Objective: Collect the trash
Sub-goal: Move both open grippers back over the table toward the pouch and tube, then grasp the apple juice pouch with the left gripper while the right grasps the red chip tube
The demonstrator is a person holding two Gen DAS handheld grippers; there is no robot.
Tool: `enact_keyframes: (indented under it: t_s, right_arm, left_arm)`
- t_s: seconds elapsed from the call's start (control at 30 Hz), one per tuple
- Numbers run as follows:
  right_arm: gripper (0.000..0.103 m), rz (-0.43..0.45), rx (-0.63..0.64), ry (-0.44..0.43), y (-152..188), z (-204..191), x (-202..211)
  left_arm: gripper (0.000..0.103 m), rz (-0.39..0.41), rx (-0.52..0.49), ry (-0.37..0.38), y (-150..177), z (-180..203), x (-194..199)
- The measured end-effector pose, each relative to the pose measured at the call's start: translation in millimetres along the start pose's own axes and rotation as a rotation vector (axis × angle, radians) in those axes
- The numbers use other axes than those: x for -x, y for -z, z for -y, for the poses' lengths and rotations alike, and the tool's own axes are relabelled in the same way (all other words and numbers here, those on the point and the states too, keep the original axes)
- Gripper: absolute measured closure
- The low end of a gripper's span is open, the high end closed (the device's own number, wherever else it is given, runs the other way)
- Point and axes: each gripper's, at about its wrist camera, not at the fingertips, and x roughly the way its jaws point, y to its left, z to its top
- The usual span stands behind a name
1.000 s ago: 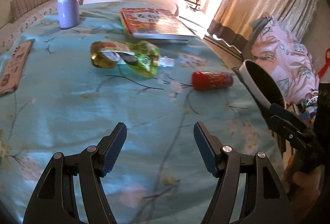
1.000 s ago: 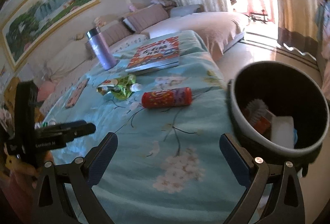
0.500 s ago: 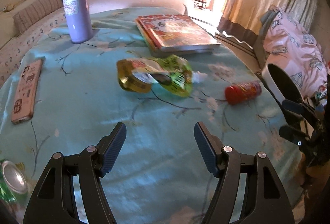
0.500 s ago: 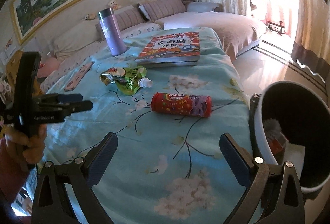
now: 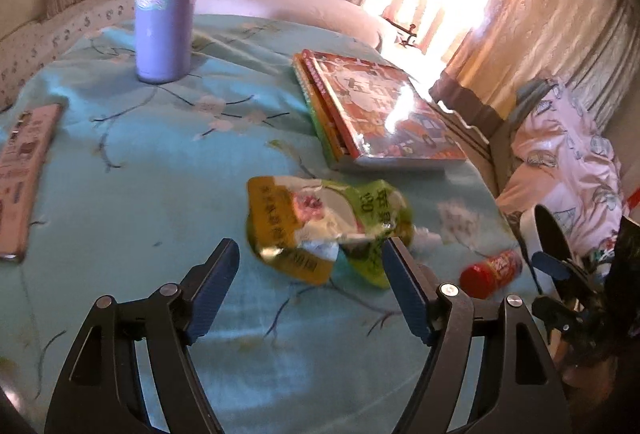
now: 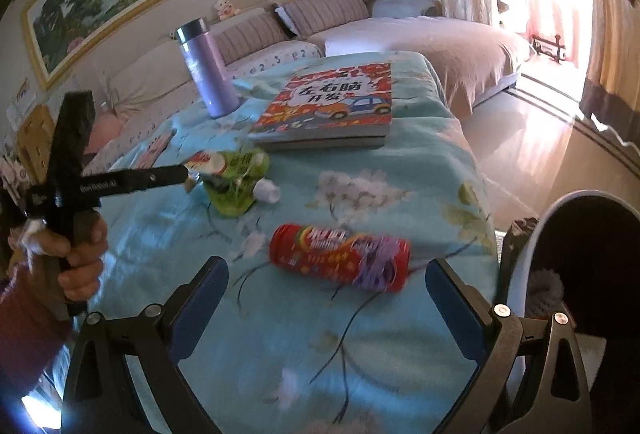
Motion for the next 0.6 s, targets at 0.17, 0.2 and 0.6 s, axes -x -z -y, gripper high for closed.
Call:
enact_keyframes:
  t_s: [0.17,0.2,0.6]
  right_arm:
    - [0.003,-0.006,-0.035,-0.042,-10,10,-12]
    - [0.003,-0.013,-0.04,-0.047,-10,11,-14]
    - [0.012,-0.128,0.021,-0.152,10,-3,-9]
  left_arm:
    - [0.027,-0.004,0.002,0.109,1,6,-6]
    - [0.027,-0.008,-0.013,0.124,4,10,-5]
    - [0.027,-0.072,-0.271,0.151,43,58,27]
